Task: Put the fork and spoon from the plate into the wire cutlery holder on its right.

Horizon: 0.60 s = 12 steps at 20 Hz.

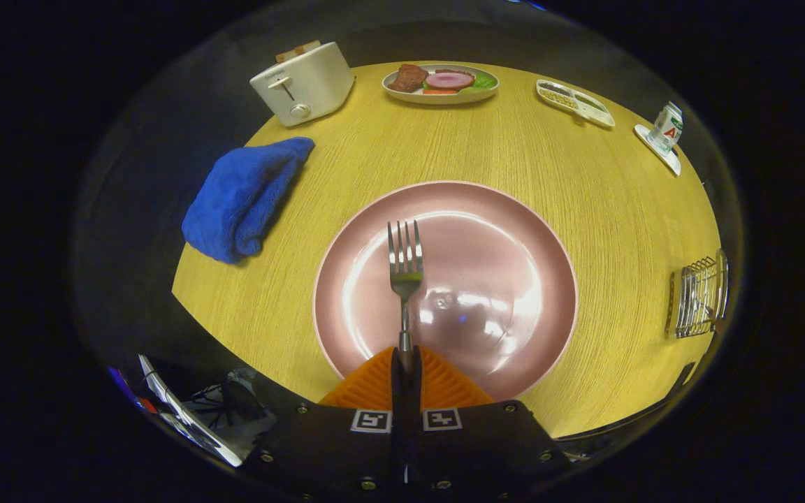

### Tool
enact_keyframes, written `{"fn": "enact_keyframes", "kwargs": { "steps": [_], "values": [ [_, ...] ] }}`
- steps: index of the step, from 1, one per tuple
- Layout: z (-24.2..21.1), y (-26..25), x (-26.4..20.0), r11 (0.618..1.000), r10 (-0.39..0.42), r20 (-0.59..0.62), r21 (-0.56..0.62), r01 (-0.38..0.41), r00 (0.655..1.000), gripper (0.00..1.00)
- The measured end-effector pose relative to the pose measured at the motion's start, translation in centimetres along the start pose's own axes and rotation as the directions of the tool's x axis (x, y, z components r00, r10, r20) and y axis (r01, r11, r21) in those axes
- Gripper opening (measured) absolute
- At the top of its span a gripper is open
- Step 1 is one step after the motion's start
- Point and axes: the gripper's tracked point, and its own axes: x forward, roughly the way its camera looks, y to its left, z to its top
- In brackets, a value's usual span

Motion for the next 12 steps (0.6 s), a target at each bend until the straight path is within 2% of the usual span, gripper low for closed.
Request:
{"fn": "enact_keyframes", "kwargs": {
  "steps": [6, 12],
  "values": [
    [1.7, -2.1, -2.0, 0.995, -0.008, 0.069, 0.103, 0.0, 0.998, 0.02],
    [2.9, -7.1, -4.4, 0.966, -0.074, 0.138, 0.257, 0.036, 0.988, 0.02]
  ]
}}
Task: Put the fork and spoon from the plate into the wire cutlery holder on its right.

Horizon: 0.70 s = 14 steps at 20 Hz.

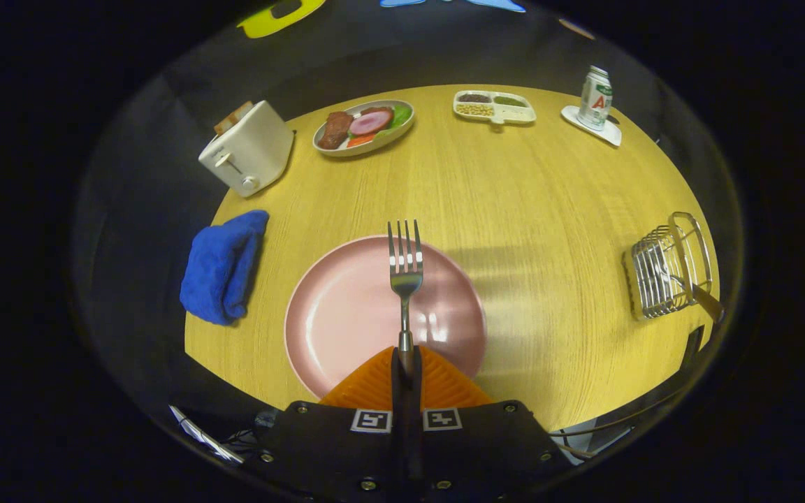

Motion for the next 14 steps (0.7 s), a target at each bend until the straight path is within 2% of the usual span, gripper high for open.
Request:
{"fn": "enact_keyframes", "kwargs": {
  "steps": [6, 14],
  "values": [
    [1.5, -5.8, -2.5, 0.982, -0.076, 0.073, 0.179, 0.062, 0.994, 0.02],
    [1.8, -12.9, -5.7, 0.911, -0.174, 0.117, 0.396, 0.115, 0.978, 0.02]
  ]
}}
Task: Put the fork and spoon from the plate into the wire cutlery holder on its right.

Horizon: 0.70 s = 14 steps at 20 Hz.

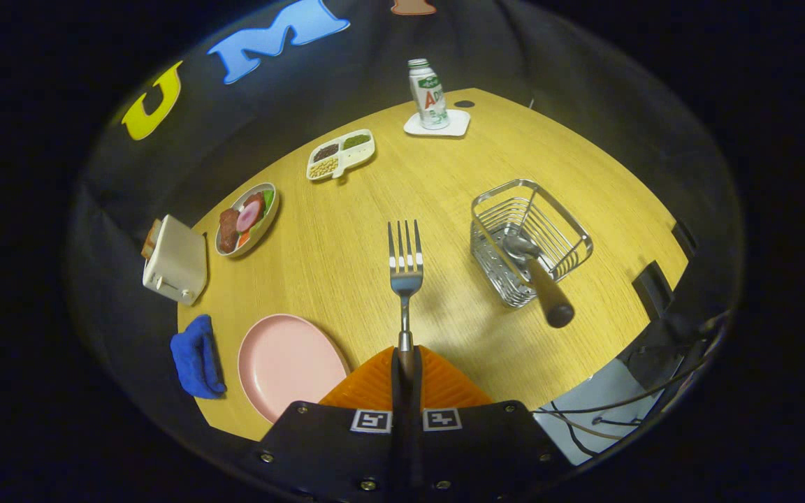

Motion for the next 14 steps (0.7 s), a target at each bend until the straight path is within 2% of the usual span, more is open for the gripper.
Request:
{"fn": "enact_keyframes", "kwargs": {
  "steps": [3, 7, 14],
  "values": [
    [1.1, -1.7, -0.8, 0.997, -0.009, 0.021, 0.071, 0.008, 1.0, 0.02],
    [2.3, -2.8, -1.3, 0.982, 0.022, 0.034, 0.187, -0.028, 0.999, 0.02],
    [2.6, -3.1, -0.8, 0.922, 0.108, 0.003, 0.373, -0.102, 0.994, 0.02]
  ]
}}
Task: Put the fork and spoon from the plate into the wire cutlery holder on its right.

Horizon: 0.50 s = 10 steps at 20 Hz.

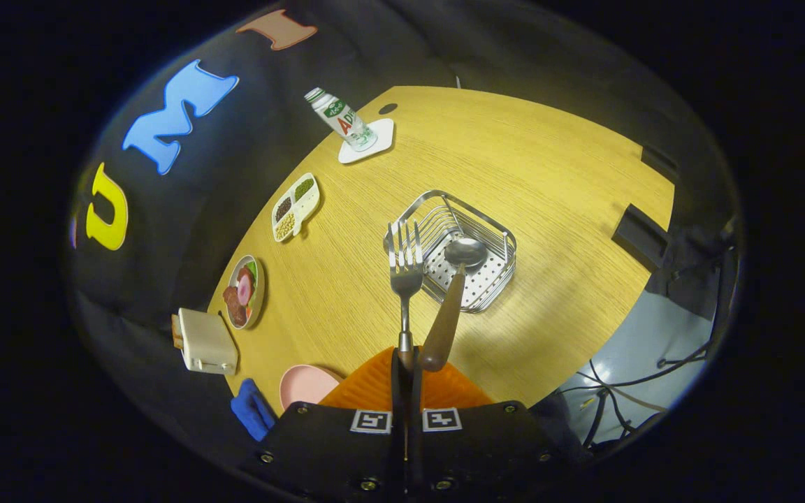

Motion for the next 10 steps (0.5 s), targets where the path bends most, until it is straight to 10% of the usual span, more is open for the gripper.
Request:
{"fn": "enact_keyframes", "kwargs": {
  "steps": [10],
  "values": [
    [1.8, 1.5, -0.1, 0.946, 0.111, -0.138, 0.319, -0.062, 0.984, 0.02]
  ]
}}
